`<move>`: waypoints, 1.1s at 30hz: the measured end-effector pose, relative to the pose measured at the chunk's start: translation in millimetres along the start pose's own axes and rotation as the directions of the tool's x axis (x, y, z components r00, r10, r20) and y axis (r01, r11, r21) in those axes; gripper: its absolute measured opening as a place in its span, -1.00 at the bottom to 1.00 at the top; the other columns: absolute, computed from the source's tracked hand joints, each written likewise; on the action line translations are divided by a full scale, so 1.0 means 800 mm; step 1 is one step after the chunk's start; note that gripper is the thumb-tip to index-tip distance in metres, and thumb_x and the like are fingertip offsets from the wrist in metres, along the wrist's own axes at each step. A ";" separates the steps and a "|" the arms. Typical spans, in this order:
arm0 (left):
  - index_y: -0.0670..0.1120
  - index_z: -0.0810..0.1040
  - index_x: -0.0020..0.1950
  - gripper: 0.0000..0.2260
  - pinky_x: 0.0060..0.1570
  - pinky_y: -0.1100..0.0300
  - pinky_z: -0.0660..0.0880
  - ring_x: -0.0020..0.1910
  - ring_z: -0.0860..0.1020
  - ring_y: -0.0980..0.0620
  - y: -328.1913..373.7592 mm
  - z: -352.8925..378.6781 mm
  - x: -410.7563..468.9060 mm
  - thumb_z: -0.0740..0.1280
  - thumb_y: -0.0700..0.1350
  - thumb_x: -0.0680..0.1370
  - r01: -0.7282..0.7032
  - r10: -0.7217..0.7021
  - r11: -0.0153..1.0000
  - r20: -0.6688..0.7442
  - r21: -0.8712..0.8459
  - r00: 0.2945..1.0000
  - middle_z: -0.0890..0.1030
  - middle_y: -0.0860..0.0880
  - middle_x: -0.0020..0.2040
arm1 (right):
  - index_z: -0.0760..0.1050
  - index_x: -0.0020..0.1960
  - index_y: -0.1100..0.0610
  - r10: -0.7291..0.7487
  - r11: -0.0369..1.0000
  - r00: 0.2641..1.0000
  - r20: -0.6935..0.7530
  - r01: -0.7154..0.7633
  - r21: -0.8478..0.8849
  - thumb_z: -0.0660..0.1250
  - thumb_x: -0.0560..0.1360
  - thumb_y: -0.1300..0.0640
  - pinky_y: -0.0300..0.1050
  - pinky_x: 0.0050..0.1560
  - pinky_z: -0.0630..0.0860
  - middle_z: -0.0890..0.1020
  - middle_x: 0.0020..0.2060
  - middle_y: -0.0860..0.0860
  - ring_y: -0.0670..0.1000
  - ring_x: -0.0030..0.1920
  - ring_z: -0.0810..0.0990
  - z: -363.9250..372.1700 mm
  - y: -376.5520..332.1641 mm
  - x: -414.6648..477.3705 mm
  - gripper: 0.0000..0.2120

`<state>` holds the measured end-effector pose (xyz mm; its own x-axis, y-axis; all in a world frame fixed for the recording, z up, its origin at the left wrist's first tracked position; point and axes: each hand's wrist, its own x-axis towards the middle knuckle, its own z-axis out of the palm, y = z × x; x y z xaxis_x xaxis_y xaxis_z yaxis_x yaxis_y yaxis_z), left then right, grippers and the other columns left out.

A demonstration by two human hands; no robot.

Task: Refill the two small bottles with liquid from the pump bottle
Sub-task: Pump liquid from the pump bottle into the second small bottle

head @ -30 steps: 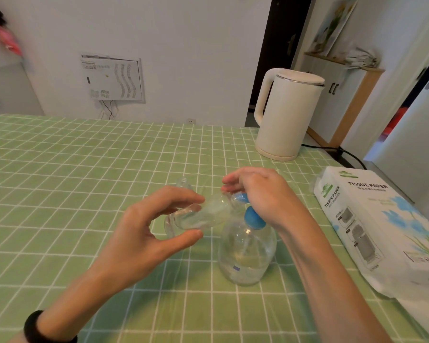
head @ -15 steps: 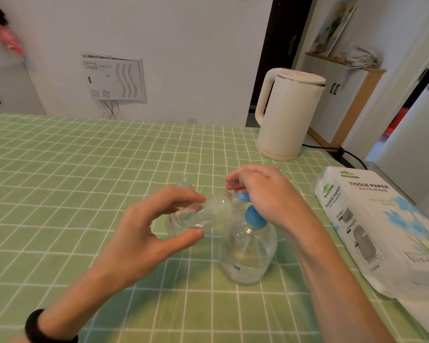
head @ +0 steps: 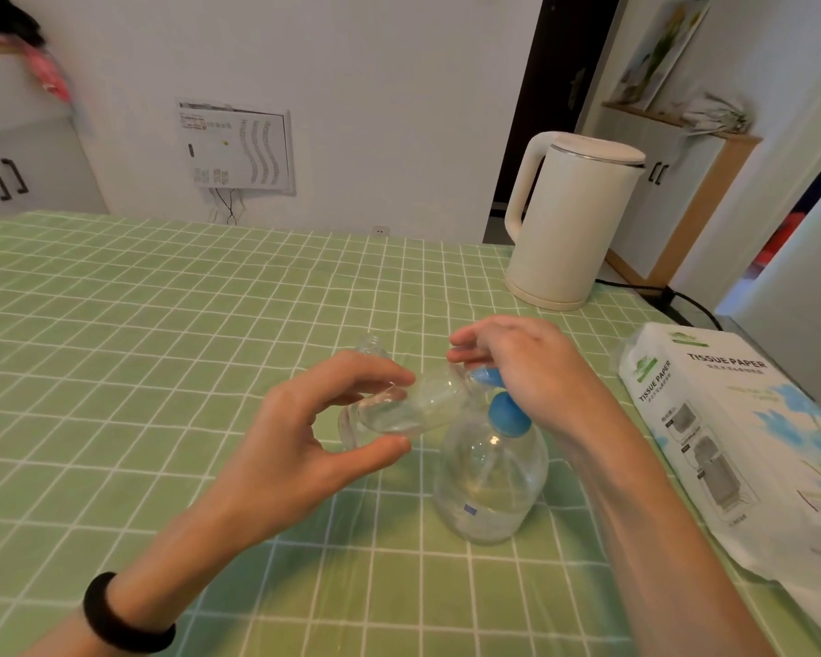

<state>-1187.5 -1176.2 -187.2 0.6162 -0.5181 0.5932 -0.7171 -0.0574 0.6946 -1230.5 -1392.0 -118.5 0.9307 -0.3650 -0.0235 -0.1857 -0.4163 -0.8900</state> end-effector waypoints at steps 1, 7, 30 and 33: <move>0.06 0.63 0.28 -0.61 0.21 -0.07 0.63 0.22 0.69 0.03 0.000 0.000 0.000 0.53 0.02 0.47 0.003 -0.003 1.000 0.001 -0.002 1.000 0.69 0.13 0.20 | 0.69 -0.02 -0.02 0.009 1.000 1.000 -0.004 -0.009 0.007 0.17 0.60 0.15 -0.17 0.14 0.51 0.77 -0.10 -0.14 -0.15 0.04 0.68 0.001 0.000 0.000 -0.70; 0.01 0.64 0.27 -0.62 0.20 -0.03 0.62 0.20 0.69 0.03 0.000 0.001 0.000 0.53 0.01 0.47 0.014 -0.014 1.000 0.008 0.001 1.000 0.69 0.13 0.18 | 0.70 -0.04 0.00 0.079 0.997 0.997 0.020 -0.079 0.025 0.16 0.59 0.18 -0.23 0.01 0.49 0.77 -0.17 -0.14 -0.21 -0.04 0.66 0.006 0.002 -0.003 -0.68; 0.07 0.63 0.26 -0.62 0.22 0.02 0.61 0.21 0.69 0.06 0.000 0.002 0.000 0.54 0.01 0.46 0.012 -0.012 1.000 -0.010 -0.025 1.000 0.70 0.14 0.20 | 0.67 -0.01 -0.06 -0.034 0.998 0.999 0.001 0.034 -0.046 0.15 0.61 0.13 -0.06 0.22 0.54 0.72 -0.01 -0.16 -0.13 0.09 0.64 0.002 -0.001 0.000 -0.68; 0.11 0.62 0.28 -0.61 0.23 0.01 0.61 0.21 0.69 0.04 0.000 0.001 0.000 0.54 0.02 0.46 0.014 -0.014 1.000 -0.004 -0.022 1.000 0.70 0.14 0.20 | 0.68 -0.02 -0.04 -0.020 0.999 1.000 -0.002 0.020 -0.043 0.15 0.60 0.14 -0.06 0.22 0.55 0.73 -0.02 -0.15 -0.12 0.08 0.66 0.002 -0.002 0.001 -0.68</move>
<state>-1187.4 -1177.1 -187.5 0.6271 -0.5141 0.5852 -0.7014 -0.0458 0.7113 -1228.8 -1390.4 -117.9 0.9336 -0.3583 -0.0050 -0.1807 -0.4586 -0.8701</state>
